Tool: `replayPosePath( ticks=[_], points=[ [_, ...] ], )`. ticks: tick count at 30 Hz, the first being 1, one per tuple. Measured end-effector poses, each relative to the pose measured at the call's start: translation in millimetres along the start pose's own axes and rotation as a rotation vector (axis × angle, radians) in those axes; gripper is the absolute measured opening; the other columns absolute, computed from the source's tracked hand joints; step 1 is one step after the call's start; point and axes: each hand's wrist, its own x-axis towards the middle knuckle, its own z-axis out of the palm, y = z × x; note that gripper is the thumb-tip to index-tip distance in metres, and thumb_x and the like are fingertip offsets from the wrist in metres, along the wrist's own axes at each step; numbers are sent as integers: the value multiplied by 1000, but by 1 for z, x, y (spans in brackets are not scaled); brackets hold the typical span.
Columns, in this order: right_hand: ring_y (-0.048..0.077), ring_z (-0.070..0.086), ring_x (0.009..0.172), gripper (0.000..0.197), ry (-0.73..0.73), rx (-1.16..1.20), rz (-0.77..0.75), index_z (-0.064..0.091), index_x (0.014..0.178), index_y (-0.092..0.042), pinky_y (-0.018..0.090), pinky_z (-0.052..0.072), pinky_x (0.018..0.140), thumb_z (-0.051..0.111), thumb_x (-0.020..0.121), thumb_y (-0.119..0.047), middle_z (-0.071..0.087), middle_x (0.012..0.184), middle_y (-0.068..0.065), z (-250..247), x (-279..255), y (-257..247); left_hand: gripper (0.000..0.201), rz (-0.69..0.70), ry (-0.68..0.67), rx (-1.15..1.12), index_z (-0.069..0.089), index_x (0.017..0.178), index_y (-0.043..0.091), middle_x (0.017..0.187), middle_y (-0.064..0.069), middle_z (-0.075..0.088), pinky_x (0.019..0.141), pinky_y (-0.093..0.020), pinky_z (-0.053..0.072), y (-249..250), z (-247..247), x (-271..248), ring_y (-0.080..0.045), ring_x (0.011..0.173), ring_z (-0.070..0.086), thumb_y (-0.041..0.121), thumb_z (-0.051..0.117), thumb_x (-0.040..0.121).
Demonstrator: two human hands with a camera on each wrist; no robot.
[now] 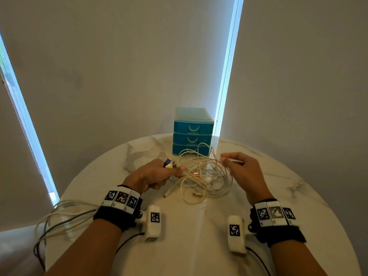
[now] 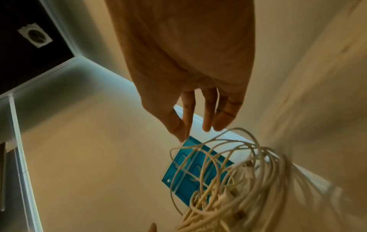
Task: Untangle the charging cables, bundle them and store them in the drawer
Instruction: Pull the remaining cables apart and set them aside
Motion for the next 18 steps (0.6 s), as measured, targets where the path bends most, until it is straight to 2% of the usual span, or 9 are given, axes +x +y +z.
replayPosePath(
  ticks=[3,5,7,9,11,13,16,18],
  points=[
    [13,77,98,12,-179,-20,59,84,104,-22,23,56,79,80,95,-15,84,100,-7,10,-8,5,32,-7,-13,9,71,84,19,61,4,39,45,-24,24,-3,-1,3,-10,49,30,46,89,85],
    [6,77,91,17,-191,-34,22,84,104,-21,15,55,68,79,95,-7,84,99,-6,11,-10,5,27,-4,14,25,72,87,18,63,2,43,46,-25,27,-6,-3,6,-10,49,33,36,91,84],
    [-1,75,82,20,-184,-38,3,84,104,-19,11,53,62,79,93,-3,83,97,-5,11,-11,1,25,21,83,-10,78,96,11,63,1,46,46,-25,27,-6,-3,8,-10,51,35,29,90,85],
    [-3,73,74,19,-195,-20,27,82,104,-18,12,51,57,78,92,-3,82,94,-4,12,-12,-3,20,60,200,-76,80,95,9,56,5,49,46,-25,28,-6,-4,11,-11,51,37,25,88,86],
    [1,69,66,17,-200,37,87,79,106,-16,17,48,52,76,94,-5,80,90,3,14,-13,-6,10,117,331,-128,80,87,15,49,14,53,49,-23,31,-7,-7,13,-10,53,42,24,85,88],
    [5,65,66,19,-188,61,124,78,110,-18,20,47,51,73,95,-7,78,89,6,16,-13,-6,12,159,437,-168,81,92,12,47,17,55,50,-24,35,-9,-10,15,-9,55,46,24,82,92],
    [-1,63,65,20,-174,67,95,80,108,-22,14,47,55,72,97,-7,78,91,3,16,-15,-6,14,195,514,-202,82,102,12,55,15,58,53,-26,37,-9,-11,13,-9,59,49,25,79,95],
    [-1,65,70,19,-150,67,50,82,101,-21,12,49,58,73,96,-5,78,93,0,16,-17,-7,12,227,535,-213,79,96,18,64,11,61,56,-27,38,-4,-11,8,-12,66,52,29,77,97]
  ],
)
